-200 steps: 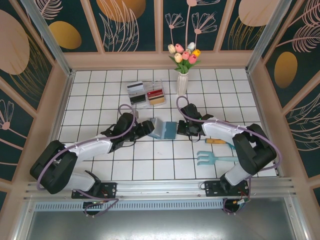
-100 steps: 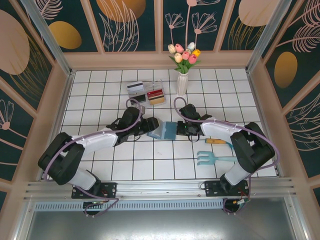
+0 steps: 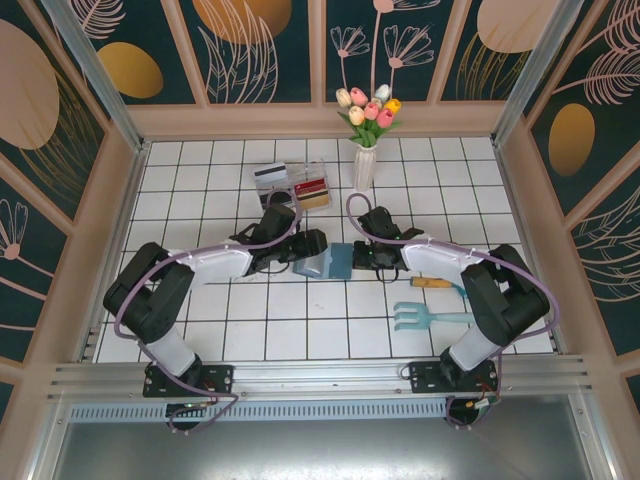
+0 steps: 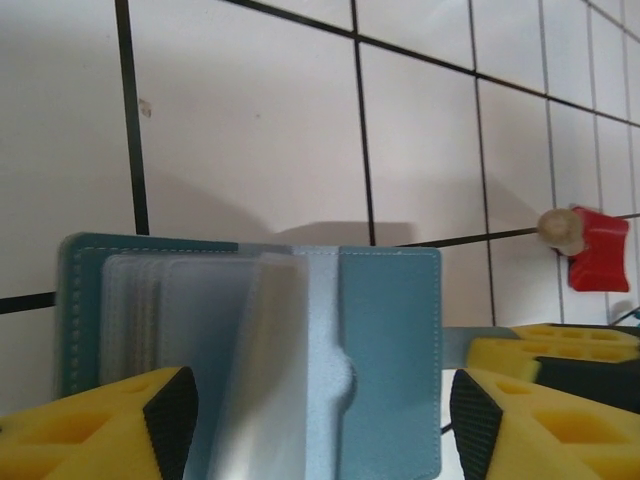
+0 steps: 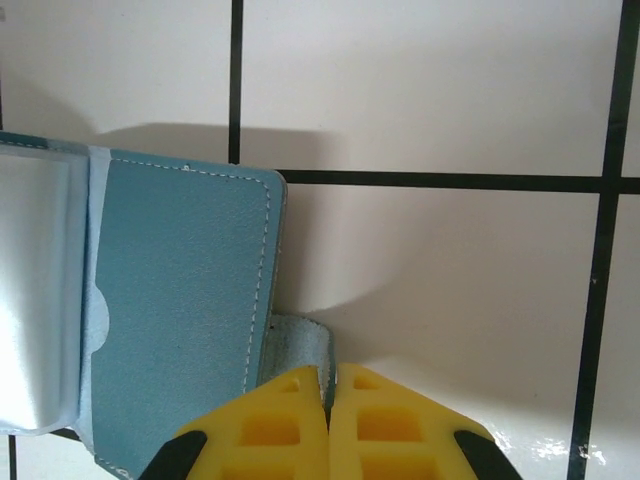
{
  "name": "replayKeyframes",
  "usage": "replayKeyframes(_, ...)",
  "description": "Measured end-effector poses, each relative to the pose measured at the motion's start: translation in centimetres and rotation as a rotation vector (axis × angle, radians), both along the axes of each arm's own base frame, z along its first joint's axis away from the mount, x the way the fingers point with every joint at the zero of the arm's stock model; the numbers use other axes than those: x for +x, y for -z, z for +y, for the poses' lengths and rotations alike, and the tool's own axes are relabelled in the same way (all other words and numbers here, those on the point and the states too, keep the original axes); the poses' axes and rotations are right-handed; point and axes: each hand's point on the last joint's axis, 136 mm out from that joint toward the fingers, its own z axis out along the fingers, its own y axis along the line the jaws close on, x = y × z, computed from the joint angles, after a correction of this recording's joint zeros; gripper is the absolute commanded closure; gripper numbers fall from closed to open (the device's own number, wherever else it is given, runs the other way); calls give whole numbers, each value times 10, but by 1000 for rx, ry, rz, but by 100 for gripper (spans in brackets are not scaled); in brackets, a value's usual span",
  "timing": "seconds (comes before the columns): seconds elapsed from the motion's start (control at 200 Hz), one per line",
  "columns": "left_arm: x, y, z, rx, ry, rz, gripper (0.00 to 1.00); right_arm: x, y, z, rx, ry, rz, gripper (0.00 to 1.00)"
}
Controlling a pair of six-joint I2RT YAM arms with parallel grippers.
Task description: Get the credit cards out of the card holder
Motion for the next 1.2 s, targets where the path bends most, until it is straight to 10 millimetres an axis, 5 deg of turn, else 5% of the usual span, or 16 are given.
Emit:
replayKeyframes(0.355, -6, 15, -10, -9, 68, 47, 79, -4, -3, 12, 52, -56, 10, 95)
replayKeyframes(0.545, -10, 18, -7, -4, 71, 51, 90, -9, -7, 23, 92, -89, 20, 94)
replayKeyframes(0.726, -33, 16, 7, -11, 65, 70, 88, -28, -14, 37, 131, -138, 21, 94)
replayKeyframes(0.986, -58, 3, -1, -88, 108, 86, 55, -42, -22, 46, 178, -125, 27, 93)
replayKeyframes(1.201, -56, -9, -14, -169, 135, 67, 62, -36, -22, 42, 163, -71, 15, 90)
